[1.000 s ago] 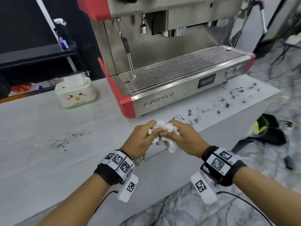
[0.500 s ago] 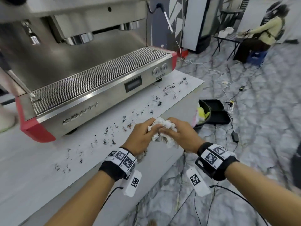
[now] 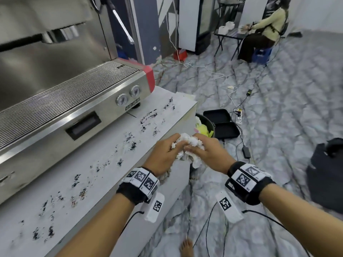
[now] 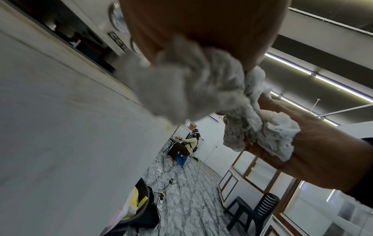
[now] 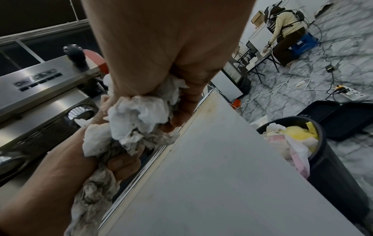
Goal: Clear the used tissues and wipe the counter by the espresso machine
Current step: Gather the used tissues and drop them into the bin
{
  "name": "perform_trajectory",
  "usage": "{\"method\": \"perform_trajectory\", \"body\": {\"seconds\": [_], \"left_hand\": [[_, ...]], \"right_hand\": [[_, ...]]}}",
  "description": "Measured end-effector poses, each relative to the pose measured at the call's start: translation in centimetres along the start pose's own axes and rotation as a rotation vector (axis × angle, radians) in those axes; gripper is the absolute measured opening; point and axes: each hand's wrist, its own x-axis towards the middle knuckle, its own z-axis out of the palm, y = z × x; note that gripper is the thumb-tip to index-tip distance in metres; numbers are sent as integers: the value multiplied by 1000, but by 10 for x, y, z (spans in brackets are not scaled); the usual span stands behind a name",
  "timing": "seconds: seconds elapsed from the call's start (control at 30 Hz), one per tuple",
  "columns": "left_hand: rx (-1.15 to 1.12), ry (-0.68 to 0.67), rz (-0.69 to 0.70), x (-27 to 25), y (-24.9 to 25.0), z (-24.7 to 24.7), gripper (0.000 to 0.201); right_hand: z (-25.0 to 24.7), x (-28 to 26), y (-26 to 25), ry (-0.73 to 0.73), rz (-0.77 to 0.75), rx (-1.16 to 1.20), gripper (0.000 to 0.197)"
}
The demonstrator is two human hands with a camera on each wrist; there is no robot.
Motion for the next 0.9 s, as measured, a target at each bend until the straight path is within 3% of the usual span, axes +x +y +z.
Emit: {"method": "perform_trajectory", "body": {"seconds": [0.3, 0.4, 0.57, 0.83, 0.9], "left_hand": [[17, -37, 1, 112, 0, 32, 33], [-34, -36, -1, 144, 4, 42, 23], [-51, 12, -21, 187, 4, 55, 16], [-11, 151, -136, 255, -12, 88, 31], [-10, 209, -182, 276, -15, 100, 32]], "right_hand": [[-69, 65, 49, 61, 22, 32, 24], [-92, 85, 60, 66, 8, 34, 10], [-118, 123, 85, 54, -13, 27, 21], [-155, 196, 143, -97, -77, 72, 18], [-168, 218, 161, -167, -88, 80, 7]]}}
